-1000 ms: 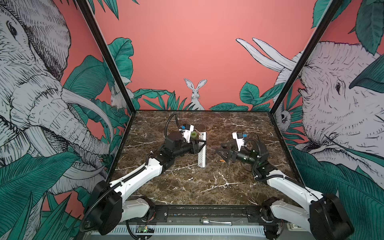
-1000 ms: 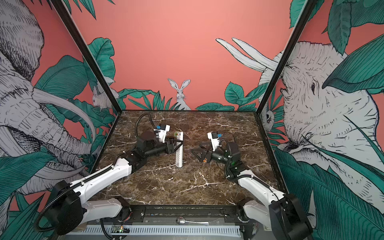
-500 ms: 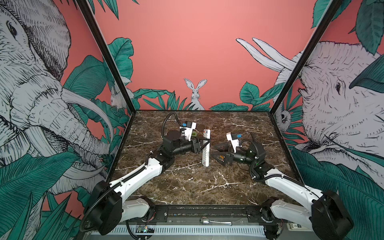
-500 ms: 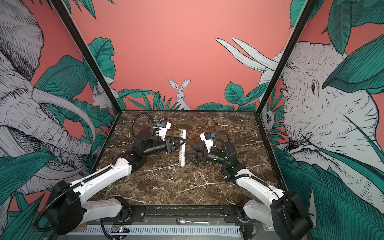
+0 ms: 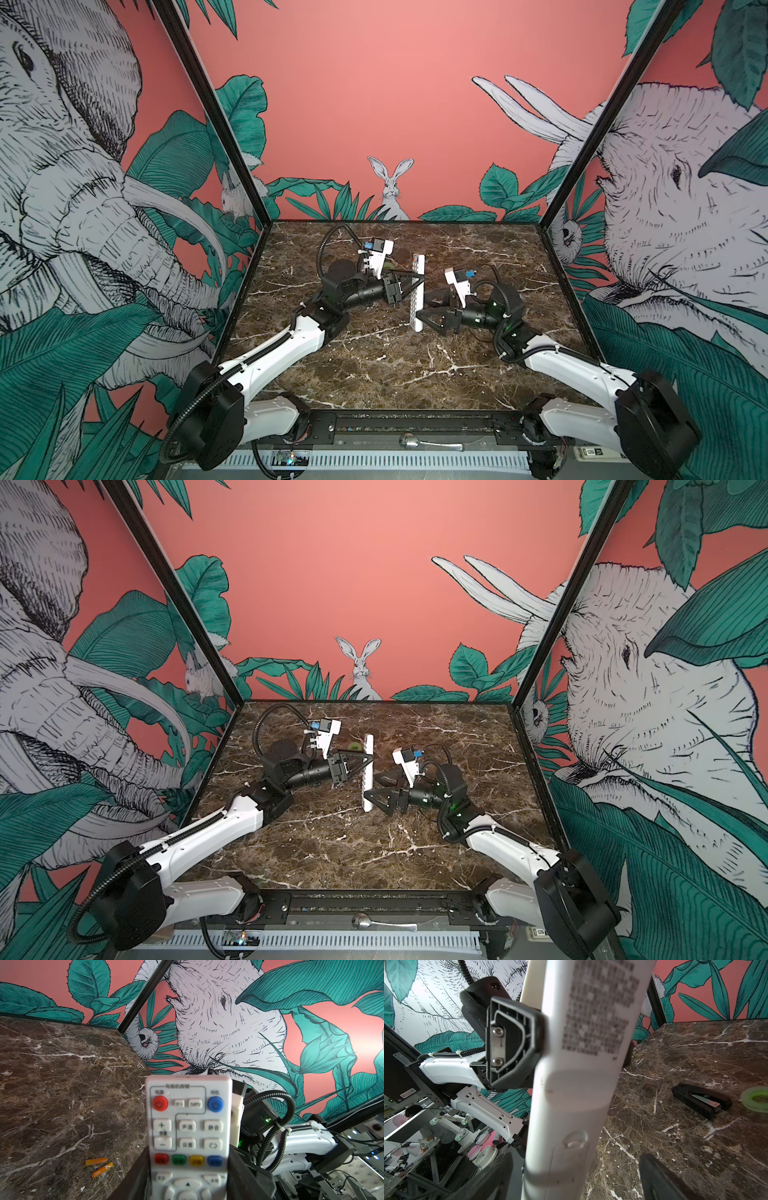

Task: Load the batteries into the remote control
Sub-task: 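Grasp the remote's lower end with the right gripper beside the left gripper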

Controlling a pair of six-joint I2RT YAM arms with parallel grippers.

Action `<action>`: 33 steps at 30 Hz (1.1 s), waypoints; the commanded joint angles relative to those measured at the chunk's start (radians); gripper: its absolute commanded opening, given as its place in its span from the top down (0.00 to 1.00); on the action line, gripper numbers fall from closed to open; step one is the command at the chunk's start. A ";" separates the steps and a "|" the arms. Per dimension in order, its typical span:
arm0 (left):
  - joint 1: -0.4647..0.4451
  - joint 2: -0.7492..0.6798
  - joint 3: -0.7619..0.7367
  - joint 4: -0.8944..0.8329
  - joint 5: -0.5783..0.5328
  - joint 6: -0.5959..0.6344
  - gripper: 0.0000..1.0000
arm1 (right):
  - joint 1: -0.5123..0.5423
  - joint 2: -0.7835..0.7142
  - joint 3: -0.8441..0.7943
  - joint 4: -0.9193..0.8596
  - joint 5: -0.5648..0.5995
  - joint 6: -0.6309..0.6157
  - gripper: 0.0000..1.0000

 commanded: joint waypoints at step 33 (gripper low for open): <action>0.001 -0.030 -0.013 0.204 0.088 -0.078 0.84 | 0.083 0.017 0.043 0.183 -0.067 0.035 0.53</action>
